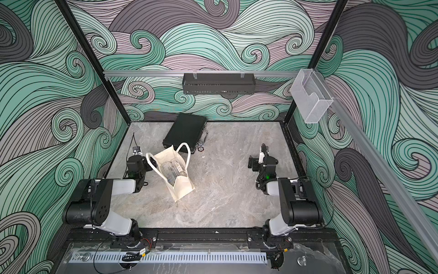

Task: Put the compass set into the canvas bag
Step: Reset both arms

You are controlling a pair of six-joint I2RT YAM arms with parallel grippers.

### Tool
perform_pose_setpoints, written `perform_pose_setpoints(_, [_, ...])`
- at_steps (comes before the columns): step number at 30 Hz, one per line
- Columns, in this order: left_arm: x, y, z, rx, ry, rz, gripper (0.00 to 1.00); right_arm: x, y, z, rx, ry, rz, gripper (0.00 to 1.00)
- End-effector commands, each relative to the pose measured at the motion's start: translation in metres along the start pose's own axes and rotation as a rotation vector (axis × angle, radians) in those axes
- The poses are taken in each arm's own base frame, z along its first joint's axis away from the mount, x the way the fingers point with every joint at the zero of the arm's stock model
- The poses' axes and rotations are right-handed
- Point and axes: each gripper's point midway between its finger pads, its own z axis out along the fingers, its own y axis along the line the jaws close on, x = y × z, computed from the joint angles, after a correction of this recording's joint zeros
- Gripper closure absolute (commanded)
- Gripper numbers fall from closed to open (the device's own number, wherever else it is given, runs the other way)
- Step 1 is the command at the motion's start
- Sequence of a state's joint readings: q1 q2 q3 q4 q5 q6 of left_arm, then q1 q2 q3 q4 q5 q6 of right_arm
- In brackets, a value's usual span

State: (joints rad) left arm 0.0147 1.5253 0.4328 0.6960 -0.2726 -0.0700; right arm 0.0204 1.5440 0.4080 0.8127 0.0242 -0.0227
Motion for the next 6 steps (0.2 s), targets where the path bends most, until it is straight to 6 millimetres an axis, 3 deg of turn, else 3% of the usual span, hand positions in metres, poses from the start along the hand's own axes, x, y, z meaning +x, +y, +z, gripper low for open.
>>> perform_pose_setpoints(1, [-0.0122, -0.0041, 0.0017, 0.009, -0.023, -0.002, 0.01, -0.0084, 0.0013, 0.0002, 0.006, -0.029, -0.025, 0.01])
perform_pose_setpoints(6, [-0.0119, -0.0041, 0.0015, 0.010, -0.023, -0.001, 0.01, -0.0087, 0.0004, -0.0018, 0.007, -0.035, -0.022, 0.01])
